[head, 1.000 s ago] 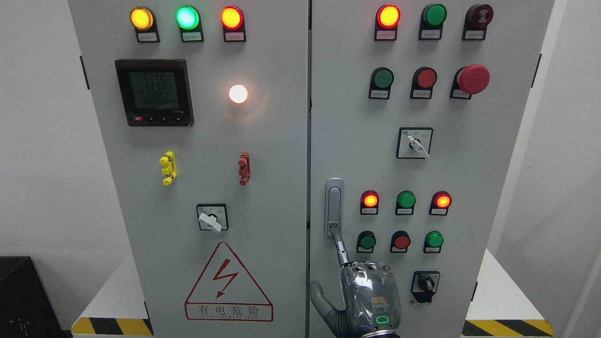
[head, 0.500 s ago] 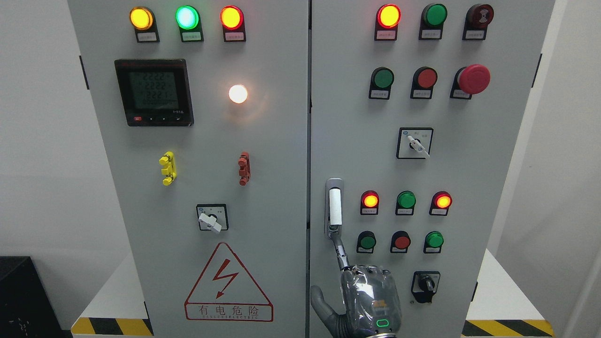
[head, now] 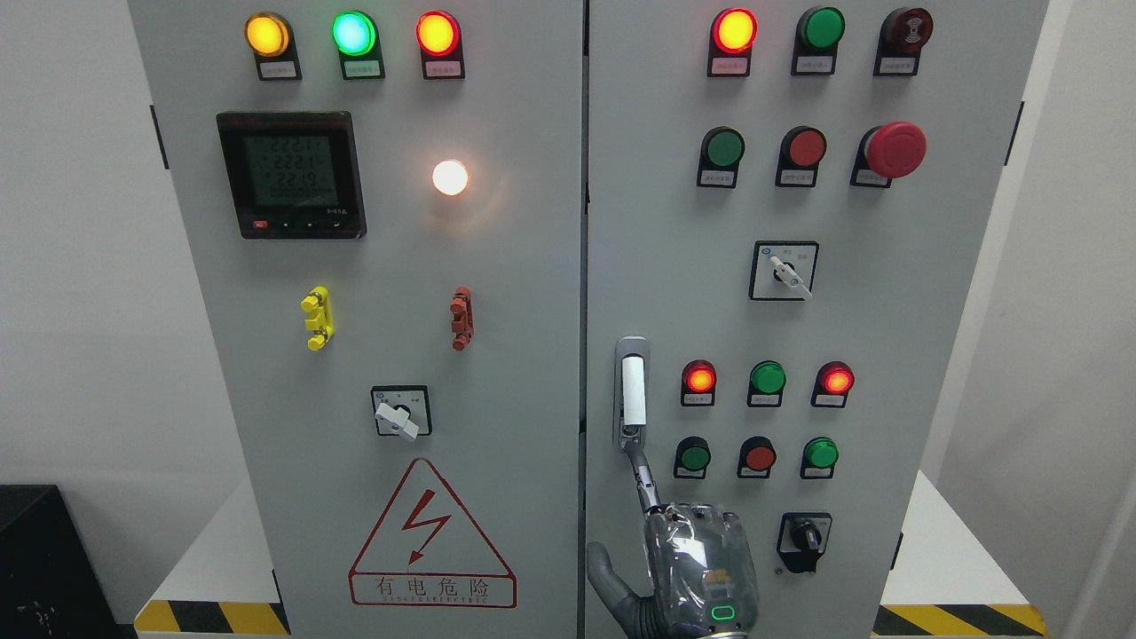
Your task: Release door handle
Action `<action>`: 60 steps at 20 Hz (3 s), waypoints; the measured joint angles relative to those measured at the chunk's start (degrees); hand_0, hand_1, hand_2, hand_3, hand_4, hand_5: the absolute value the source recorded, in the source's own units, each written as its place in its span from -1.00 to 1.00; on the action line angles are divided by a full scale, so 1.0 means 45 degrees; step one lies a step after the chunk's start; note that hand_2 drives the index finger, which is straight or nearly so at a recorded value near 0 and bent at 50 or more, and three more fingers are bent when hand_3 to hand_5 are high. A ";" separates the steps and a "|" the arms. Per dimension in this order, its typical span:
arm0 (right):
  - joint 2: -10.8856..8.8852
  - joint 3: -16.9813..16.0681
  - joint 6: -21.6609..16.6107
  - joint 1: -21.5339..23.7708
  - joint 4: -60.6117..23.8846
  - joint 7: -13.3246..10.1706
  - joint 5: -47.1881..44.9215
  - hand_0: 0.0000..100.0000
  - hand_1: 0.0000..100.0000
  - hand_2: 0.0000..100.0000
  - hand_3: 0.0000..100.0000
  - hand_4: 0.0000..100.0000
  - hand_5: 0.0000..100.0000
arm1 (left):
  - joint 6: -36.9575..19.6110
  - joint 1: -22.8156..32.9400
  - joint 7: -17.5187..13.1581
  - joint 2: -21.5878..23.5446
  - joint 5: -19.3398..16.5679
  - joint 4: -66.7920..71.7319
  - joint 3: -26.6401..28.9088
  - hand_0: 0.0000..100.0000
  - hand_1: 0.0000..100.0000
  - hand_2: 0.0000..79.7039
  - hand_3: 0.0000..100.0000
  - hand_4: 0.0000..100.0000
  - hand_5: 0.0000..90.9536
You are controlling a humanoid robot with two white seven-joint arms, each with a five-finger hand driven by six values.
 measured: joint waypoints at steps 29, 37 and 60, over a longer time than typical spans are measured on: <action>-0.0026 0.0025 -0.0067 -0.0052 -0.0338 -0.0204 -0.0016 -0.32 -0.36 -0.70 1.00 0.84 0.93 | 0.0000 -0.0001 0.0000 0.0000 0.0000 0.0000 0.0000 -1.00 -1.00 -0.95 -0.82 -0.97 -1.00; -0.0016 0.0013 -0.0075 -0.0051 -0.0607 -0.0477 -0.0057 -0.28 -0.35 -0.21 1.00 0.84 0.93 | 0.0000 0.0000 0.0000 0.0000 0.0000 0.0000 0.0000 -1.00 -1.00 -0.94 -0.82 -0.97 -1.00; 0.0055 -0.0232 -0.0034 -0.0953 -0.0717 -0.0711 -0.0223 -0.87 -0.49 0.83 1.00 0.98 0.85 | 0.0000 0.0000 0.0000 0.0000 0.0000 0.0000 0.0000 -1.00 -1.00 -0.94 -0.82 -0.97 -1.00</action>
